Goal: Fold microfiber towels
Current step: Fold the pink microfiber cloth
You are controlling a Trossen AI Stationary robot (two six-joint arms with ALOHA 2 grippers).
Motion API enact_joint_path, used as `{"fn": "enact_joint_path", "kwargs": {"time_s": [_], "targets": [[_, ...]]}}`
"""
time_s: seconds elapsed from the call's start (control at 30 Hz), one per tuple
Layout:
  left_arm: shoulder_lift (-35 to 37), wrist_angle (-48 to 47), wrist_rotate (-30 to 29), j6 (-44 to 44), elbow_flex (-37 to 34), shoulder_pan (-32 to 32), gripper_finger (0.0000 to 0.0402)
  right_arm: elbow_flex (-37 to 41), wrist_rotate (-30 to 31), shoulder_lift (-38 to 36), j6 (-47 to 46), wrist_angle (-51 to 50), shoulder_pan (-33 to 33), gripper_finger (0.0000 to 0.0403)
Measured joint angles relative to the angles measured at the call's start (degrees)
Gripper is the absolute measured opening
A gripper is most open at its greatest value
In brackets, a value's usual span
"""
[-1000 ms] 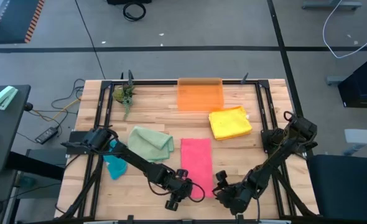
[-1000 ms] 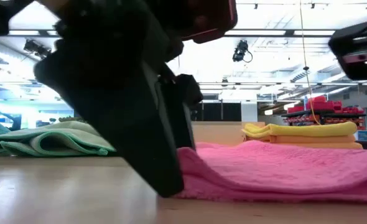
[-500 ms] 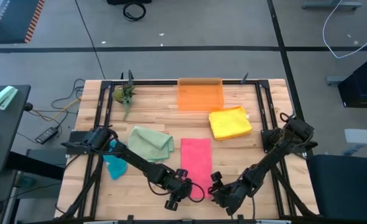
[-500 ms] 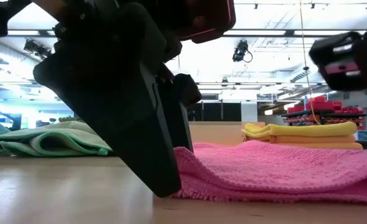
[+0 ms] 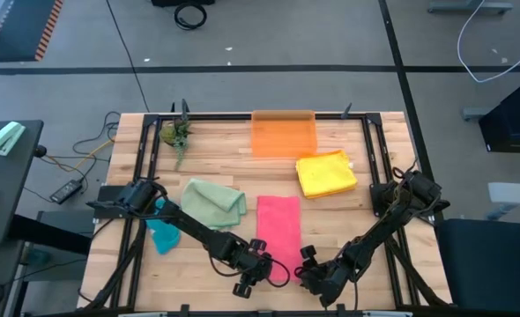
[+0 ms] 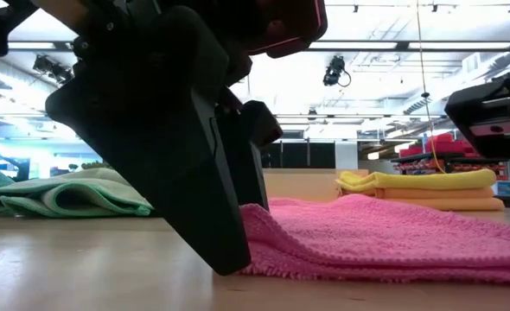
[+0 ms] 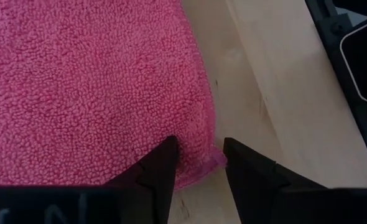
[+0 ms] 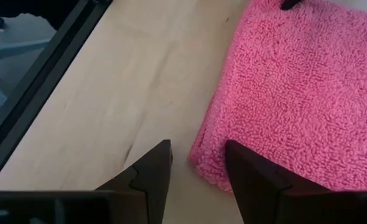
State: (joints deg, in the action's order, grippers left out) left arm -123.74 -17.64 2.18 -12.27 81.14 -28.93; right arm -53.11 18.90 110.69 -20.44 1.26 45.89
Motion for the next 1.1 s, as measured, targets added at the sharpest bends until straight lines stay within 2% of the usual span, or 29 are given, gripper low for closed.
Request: {"fn": "enact_joint_path", "kwargs": {"time_s": [0.2,0.3,0.37,0.53,0.77,0.9,1.1], "targets": [[0.0,0.0,-0.2,0.1,0.0,0.0,0.0118,0.0,0.2,0.1,-0.2,-0.6,0.0,0.0098],[0.0,-0.1,-0.4,0.3,0.0,0.0,0.0095,0.0,0.7,0.1,0.0,-0.8,0.0,0.0057],[0.0,-0.1,-0.7,1.2,0.0,0.0,0.0073,0.0,1.5,0.1,-0.8,-0.9,0.0,0.0043],[0.0,0.1,-1.8,2.4,-0.1,-0.2,0.0012,0.2,2.6,0.2,-3.9,-0.3,0.1,0.0038],[1.4,-0.1,-1.5,2.8,-0.2,-0.4,0.0007,0.7,3.5,-4.2,-8.6,-2.1,-0.1,0.0038],[5.3,-1.4,-0.5,2.4,-0.6,-1.5,0.0009,0.4,3.2,-8.5,-13.4,-0.8,1.1,0.0038],[9.8,-0.3,-0.7,-0.7,-0.2,-4.5,0.0009,0.3,3.4,-9.9,-23.0,0.8,3.8,0.0038]]}}
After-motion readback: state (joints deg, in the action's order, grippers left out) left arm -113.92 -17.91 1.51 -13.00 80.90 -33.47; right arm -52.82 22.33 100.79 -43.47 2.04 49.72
